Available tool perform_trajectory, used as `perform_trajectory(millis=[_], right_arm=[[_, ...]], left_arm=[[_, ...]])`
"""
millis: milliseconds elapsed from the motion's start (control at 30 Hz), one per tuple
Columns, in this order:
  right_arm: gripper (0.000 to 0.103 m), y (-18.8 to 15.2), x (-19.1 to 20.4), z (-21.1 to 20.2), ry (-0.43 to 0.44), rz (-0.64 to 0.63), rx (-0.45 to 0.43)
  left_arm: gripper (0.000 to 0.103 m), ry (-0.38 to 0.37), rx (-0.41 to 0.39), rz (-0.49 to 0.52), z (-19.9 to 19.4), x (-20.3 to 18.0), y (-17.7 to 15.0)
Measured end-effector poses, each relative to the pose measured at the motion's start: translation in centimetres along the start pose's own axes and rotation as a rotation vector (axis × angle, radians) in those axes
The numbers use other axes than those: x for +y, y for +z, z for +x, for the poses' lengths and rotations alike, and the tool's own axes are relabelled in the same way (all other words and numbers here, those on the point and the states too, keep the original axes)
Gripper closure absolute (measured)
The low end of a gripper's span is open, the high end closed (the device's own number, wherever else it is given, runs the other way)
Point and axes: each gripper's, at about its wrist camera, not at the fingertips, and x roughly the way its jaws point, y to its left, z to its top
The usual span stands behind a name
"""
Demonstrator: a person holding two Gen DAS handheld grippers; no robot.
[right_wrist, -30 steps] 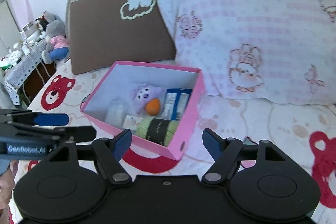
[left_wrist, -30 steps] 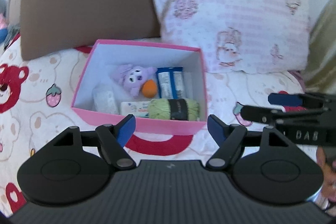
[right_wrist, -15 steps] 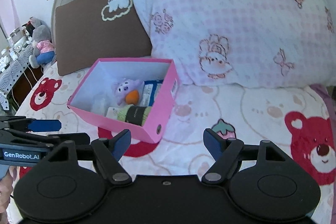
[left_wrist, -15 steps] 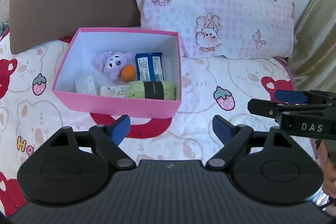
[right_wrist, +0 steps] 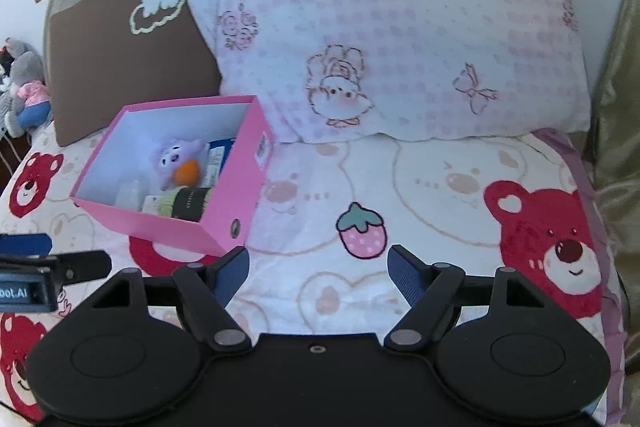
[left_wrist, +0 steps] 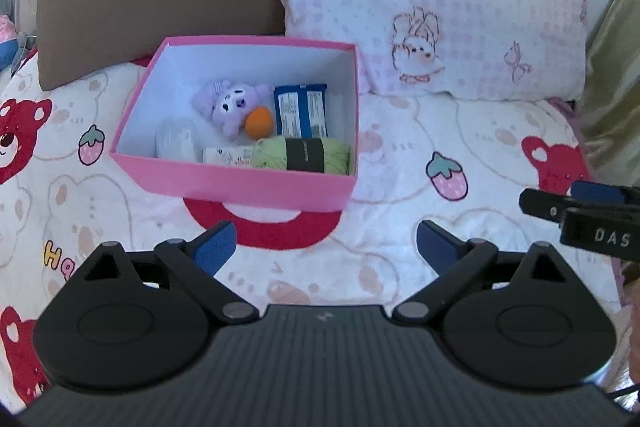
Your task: Organize objects
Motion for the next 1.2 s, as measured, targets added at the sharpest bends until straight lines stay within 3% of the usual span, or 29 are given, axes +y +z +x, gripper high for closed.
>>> perform_trajectory(millis=[400, 1033, 1200], right_arm=[[0.013, -0.3, -0.8, -0.7, -0.039, 0.04, 0.027], [0.013, -0.7, -1.2, -3.1, -0.007, 0.057, 0.077], [0.013, -0.9, -0.5, -4.4, 0.006, 0.025, 0.05]], left_arm=[[0.002, -0.022, 0.068, 0.014, 0.3, -1.5, -0.4], [0.002, -0.009, 0.131, 0.015, -0.3, -2.4, -0.7], [0.002, 0.015, 0.137, 0.025, -0.2, -2.4, -0.8]])
